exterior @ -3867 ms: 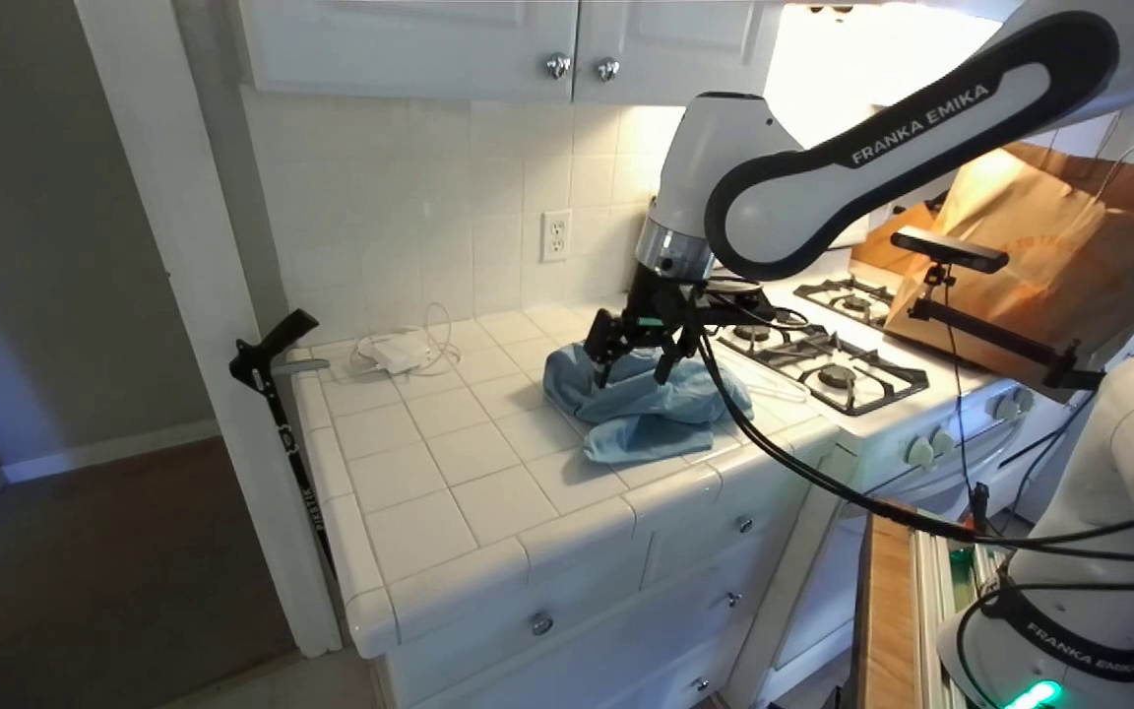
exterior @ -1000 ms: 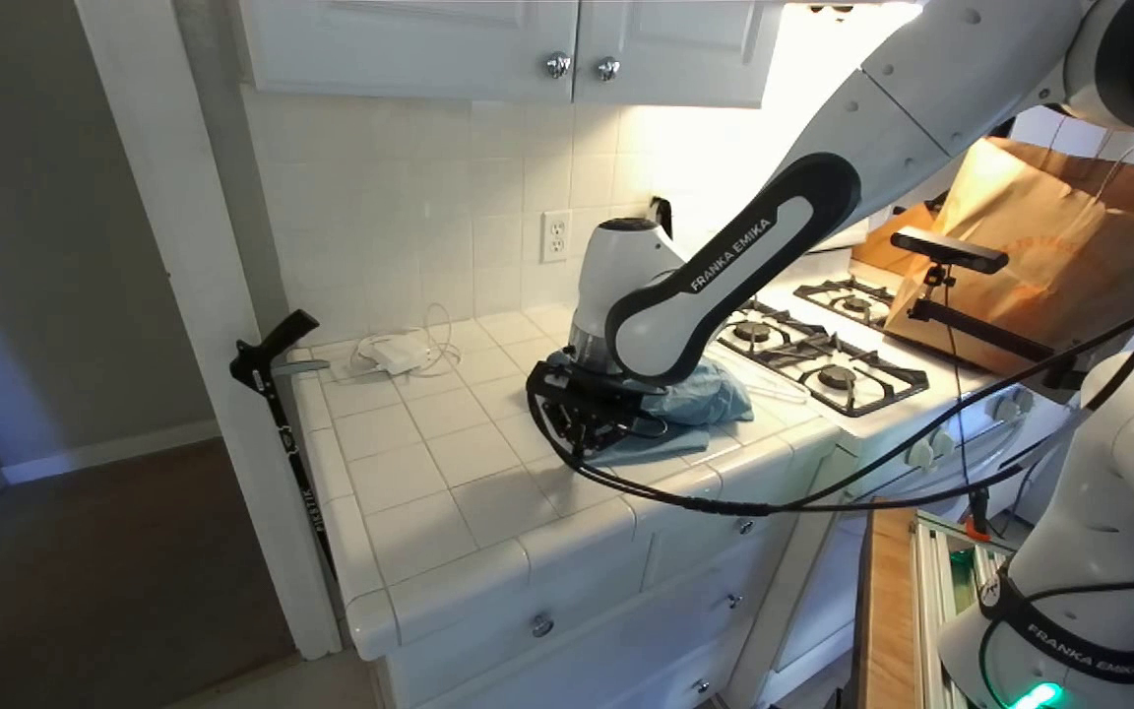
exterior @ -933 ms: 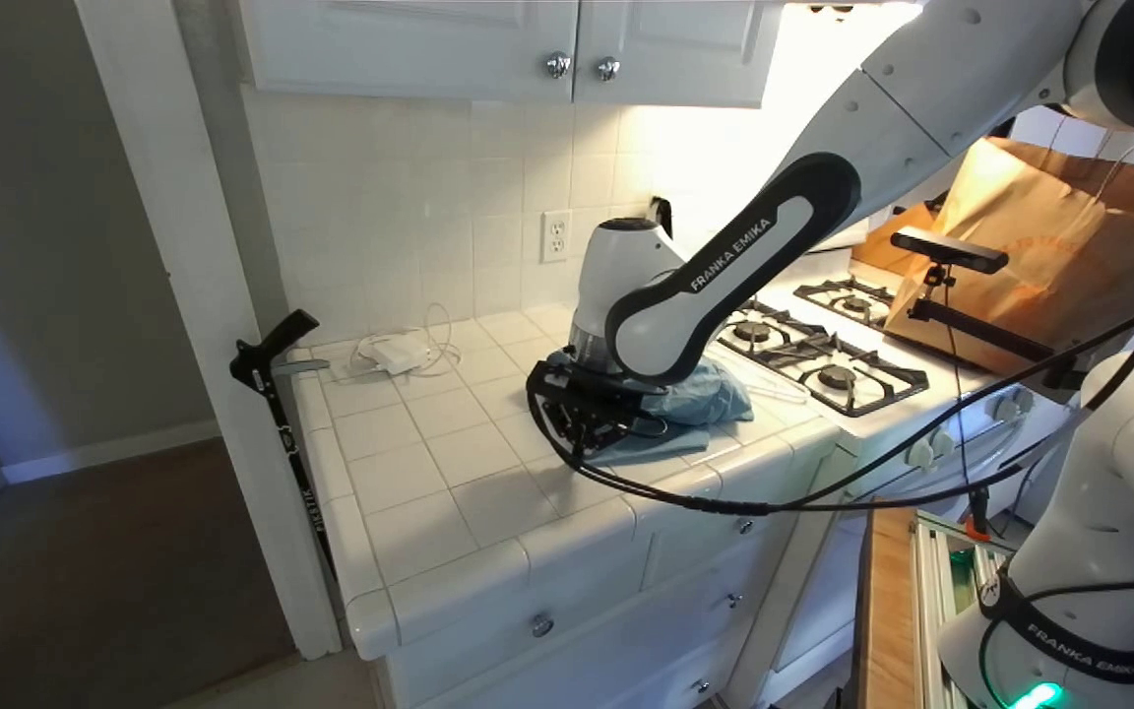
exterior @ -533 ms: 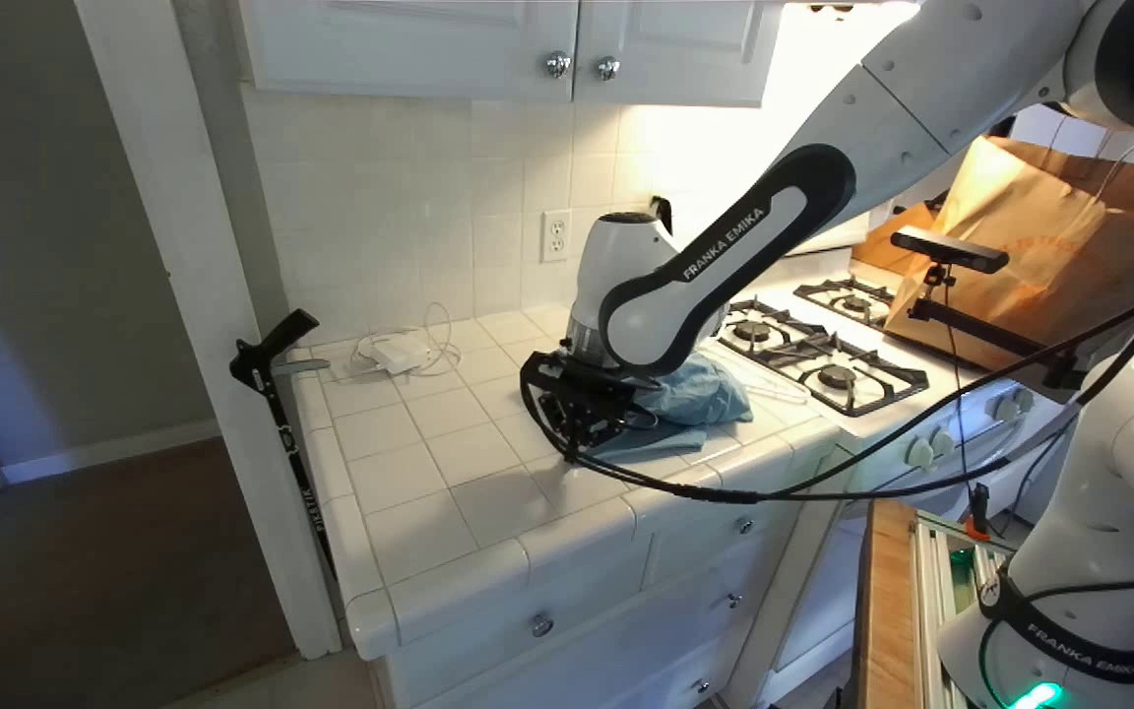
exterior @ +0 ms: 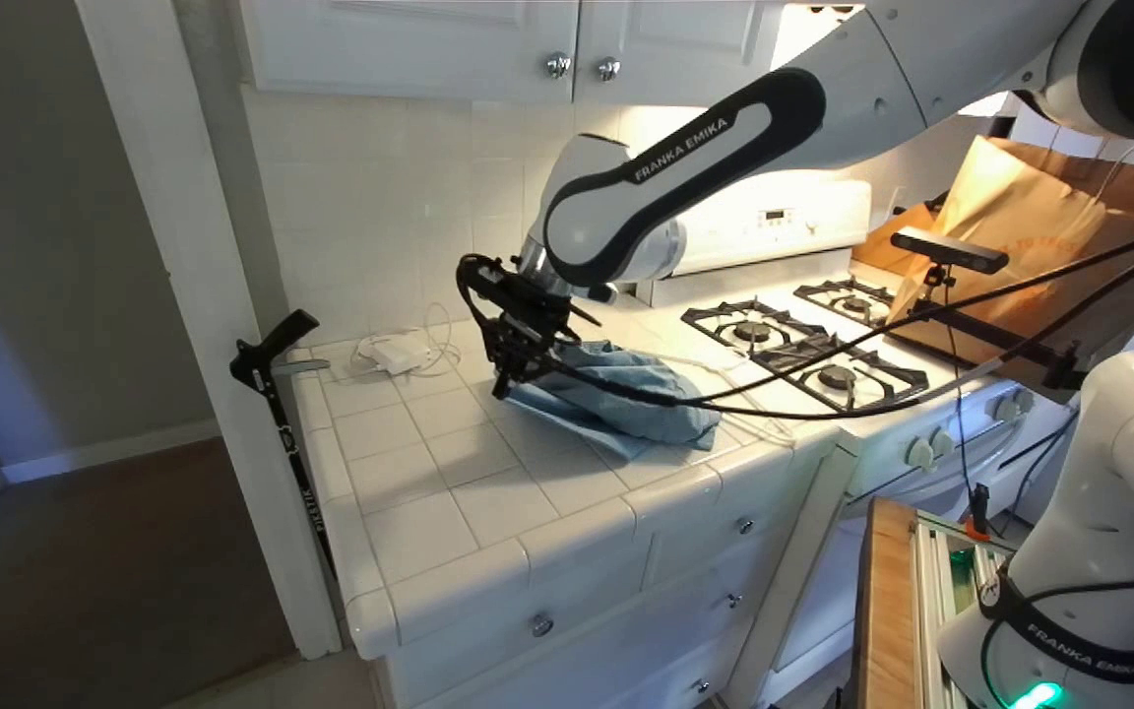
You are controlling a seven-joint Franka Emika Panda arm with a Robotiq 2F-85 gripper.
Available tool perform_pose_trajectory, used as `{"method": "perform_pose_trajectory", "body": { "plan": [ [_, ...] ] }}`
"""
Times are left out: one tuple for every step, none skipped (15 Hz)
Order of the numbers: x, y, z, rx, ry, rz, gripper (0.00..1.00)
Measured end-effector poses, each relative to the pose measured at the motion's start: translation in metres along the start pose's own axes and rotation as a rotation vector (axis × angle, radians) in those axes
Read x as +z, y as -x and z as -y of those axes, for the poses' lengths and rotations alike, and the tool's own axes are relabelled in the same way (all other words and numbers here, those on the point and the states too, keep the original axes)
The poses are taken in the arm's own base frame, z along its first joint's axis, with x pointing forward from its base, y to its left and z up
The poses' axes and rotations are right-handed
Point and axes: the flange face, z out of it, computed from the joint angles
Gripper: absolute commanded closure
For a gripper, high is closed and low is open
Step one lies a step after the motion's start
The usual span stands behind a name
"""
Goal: Unfold the blue cloth
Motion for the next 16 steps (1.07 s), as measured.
{"method": "perform_pose_trajectory", "body": {
  "plan": [
    [-0.008, 0.003, 0.011, 0.008, -0.02, 0.005, 0.99],
    [-0.014, 0.006, 0.021, 0.013, -0.037, 0.009, 0.99],
    [-0.021, 0.008, 0.029, 0.015, -0.049, 0.014, 0.99],
    [-0.029, 0.011, 0.036, 0.014, -0.057, 0.018, 0.99],
    [-0.038, 0.012, 0.043, 0.013, -0.067, 0.022, 0.99],
    [-0.046, 0.012, 0.048, 0.013, -0.073, 0.026, 0.99],
    [-0.057, 0.01, 0.053, 0.016, -0.078, 0.031, 0.99],
    [-0.067, 0.008, 0.056, 0.022, -0.083, 0.041, 0.99],
    [-0.079, 0.006, 0.058, 0.028, -0.089, 0.061, 0.99],
    [-0.09, 0.005, 0.059, 0.034, -0.101, 0.081, 0.99],
    [-0.102, 0.005, 0.06, 0.045, -0.117, 0.103, 0.99],
    [-0.112, 0.008, 0.06, 0.059, -0.136, 0.132, 0.99],
    [-0.121, 0.013, 0.06, 0.069, -0.151, 0.16, 0.99],
    [-0.127, 0.019, 0.059, 0.075, -0.163, 0.18, 0.99],
    [-0.13, 0.026, 0.058, 0.077, -0.174, 0.194, 0.99],
    [-0.132, 0.032, 0.056, 0.075, -0.183, 0.198, 0.99]
  ]
}}
